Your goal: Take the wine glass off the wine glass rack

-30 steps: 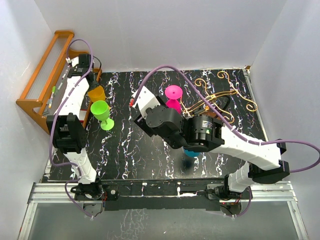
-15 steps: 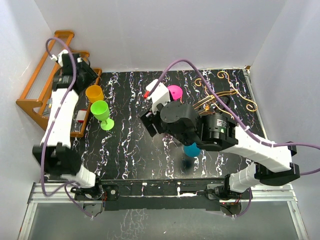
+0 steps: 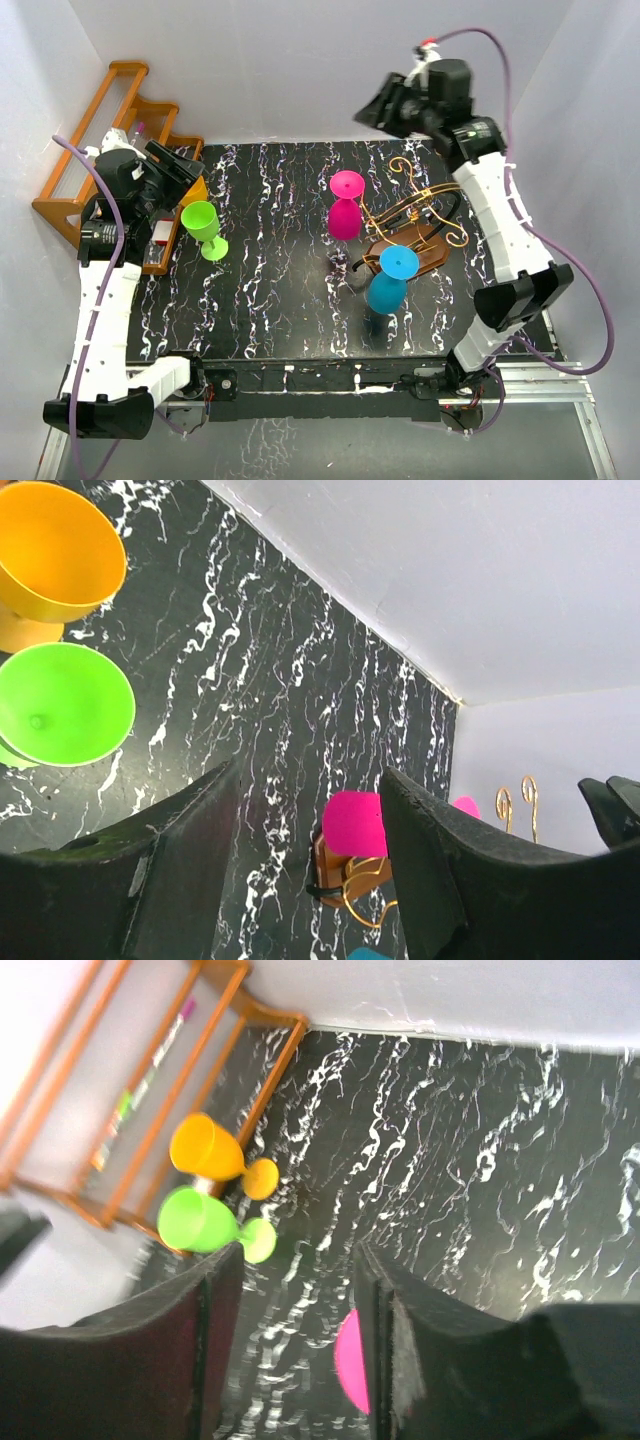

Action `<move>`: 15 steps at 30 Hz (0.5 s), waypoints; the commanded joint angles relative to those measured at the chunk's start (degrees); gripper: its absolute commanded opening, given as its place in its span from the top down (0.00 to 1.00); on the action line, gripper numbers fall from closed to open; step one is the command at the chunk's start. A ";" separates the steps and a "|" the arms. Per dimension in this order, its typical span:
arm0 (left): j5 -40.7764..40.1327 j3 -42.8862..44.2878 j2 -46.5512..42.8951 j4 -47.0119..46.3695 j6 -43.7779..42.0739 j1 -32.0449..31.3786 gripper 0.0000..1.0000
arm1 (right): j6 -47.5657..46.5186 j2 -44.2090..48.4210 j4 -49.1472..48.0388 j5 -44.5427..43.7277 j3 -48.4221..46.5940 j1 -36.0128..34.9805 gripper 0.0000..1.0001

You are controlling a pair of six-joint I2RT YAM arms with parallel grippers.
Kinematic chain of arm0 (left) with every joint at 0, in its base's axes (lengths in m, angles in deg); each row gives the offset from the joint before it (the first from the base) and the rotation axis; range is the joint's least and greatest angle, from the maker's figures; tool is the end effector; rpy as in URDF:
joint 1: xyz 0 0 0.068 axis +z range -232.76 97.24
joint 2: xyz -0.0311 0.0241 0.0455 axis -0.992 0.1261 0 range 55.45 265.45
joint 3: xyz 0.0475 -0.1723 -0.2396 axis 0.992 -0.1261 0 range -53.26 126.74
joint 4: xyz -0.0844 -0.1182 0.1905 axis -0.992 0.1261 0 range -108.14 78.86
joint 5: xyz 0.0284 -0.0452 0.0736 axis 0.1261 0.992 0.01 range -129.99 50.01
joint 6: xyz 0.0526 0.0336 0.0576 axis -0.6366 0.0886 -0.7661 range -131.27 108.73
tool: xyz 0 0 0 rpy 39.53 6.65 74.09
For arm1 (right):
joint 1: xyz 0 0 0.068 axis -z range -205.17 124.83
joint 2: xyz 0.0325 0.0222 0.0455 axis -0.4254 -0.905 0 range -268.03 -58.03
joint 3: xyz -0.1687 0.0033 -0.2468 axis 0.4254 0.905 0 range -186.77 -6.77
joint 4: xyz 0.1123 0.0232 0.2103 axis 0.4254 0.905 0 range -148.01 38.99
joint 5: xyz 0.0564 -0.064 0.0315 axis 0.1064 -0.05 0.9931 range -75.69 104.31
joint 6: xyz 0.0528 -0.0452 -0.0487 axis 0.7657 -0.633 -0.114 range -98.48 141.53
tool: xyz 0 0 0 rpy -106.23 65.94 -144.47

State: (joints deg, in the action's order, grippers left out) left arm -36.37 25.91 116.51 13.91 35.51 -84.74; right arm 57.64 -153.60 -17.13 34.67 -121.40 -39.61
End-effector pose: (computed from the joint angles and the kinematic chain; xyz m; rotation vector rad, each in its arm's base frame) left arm 0.2149 -0.0121 0.4582 -0.6673 1.7401 -0.6552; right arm 0.3534 0.1177 0.4786 0.1393 2.0382 0.9151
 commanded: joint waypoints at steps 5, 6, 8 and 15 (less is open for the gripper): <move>10.19 5.45 4.08 1.24 0.98 -4.07 0.44 | 2.90 5.36 13.04 16.19 -4.17 2.75 0.54; 11.50 6.37 5.55 1.63 1.09 -4.72 0.44 | 2.16 5.80 14.53 16.28 -2.72 2.75 0.54; 13.41 7.87 8.97 2.67 0.63 -6.31 0.45 | 1.35 7.58 15.55 15.01 1.38 2.75 0.54; 14.32 10.18 14.10 5.02 -1.82 -10.76 0.45 | -0.61 10.69 17.08 12.12 9.96 2.32 0.53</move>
State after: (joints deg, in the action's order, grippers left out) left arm -24.85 33.74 130.56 16.73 35.34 -93.72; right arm 59.41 -143.81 -1.42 48.33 -114.43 -37.12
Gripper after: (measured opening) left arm 0.552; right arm 0.468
